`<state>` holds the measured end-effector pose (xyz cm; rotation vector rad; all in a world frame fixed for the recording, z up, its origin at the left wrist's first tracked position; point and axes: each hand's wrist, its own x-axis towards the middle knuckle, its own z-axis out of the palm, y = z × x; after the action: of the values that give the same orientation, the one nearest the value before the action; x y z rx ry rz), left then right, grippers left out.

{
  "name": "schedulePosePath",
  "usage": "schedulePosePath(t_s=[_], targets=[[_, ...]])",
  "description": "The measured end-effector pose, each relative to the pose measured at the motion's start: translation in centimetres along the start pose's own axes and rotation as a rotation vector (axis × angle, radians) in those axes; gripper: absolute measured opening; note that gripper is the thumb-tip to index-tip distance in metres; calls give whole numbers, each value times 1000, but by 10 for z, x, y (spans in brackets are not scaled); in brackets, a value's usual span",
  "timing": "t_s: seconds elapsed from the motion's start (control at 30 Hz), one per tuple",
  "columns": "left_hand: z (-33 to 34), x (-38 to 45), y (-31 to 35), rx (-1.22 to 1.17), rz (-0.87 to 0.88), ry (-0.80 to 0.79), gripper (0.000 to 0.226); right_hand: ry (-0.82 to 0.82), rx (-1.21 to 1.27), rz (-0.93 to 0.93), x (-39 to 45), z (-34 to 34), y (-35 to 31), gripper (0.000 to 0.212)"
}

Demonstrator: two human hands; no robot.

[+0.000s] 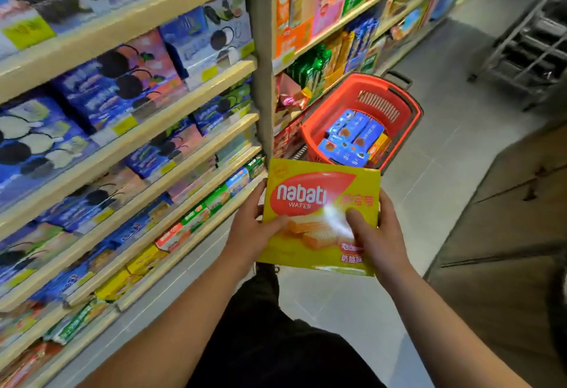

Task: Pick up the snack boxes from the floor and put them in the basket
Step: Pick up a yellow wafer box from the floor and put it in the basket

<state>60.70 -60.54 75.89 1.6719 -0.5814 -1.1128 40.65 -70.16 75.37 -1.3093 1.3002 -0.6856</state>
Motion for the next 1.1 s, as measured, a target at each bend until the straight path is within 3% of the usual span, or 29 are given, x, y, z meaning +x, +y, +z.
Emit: schedulePosePath(t_s=[0.27, 0.5, 0.73, 1.03, 1.1], targets=[[47, 162, 66, 65, -59, -336, 77, 204, 53, 168, 119, -21, -21, 55], [106, 268, 93, 184, -57, -490, 72, 306, 96, 240, 207, -51, -24, 58], [182, 385, 110, 302, -109, -434, 71, 243, 135, 286, 354, -89, -12, 51], [284, 521, 133, 565, -145, -251, 80, 64, -4, 383, 530, -150, 4, 78], [293, 554, 116, 593, -154, -237, 87, 60, -23, 407, 562, -149, 17, 71]])
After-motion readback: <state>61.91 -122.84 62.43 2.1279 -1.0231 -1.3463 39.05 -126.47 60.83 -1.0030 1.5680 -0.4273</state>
